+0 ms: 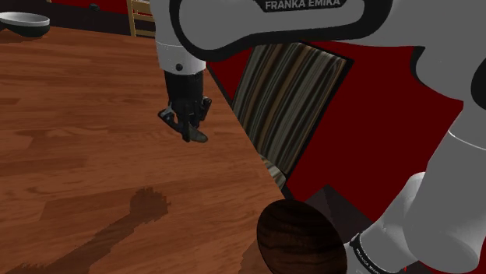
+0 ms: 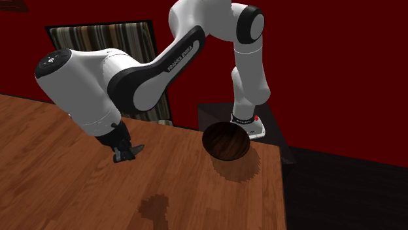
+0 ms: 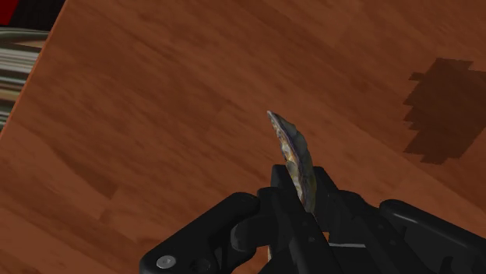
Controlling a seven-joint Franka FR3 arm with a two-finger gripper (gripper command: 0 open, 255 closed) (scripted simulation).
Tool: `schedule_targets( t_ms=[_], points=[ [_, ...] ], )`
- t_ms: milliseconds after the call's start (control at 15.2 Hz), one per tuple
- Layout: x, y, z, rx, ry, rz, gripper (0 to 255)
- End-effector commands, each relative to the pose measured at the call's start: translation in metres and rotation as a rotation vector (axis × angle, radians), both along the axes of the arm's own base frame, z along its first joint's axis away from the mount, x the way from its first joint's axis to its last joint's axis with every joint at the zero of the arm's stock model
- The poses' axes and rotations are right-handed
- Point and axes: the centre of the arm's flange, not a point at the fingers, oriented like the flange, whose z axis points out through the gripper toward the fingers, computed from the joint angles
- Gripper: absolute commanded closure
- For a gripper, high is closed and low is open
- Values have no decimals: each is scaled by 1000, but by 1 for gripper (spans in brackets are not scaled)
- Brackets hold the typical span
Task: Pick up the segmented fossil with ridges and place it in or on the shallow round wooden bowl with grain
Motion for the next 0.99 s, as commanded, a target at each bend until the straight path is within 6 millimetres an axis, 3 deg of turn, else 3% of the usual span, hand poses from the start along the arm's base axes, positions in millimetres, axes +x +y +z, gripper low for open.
schedule_targets(
  t_ms=[0,264,924],
  points=[
    [1,1,12,0,0,0,255],
    [1,1,31,0,0,0,255],
    [-127,-31,30,0,0,0,255]
  ],
)
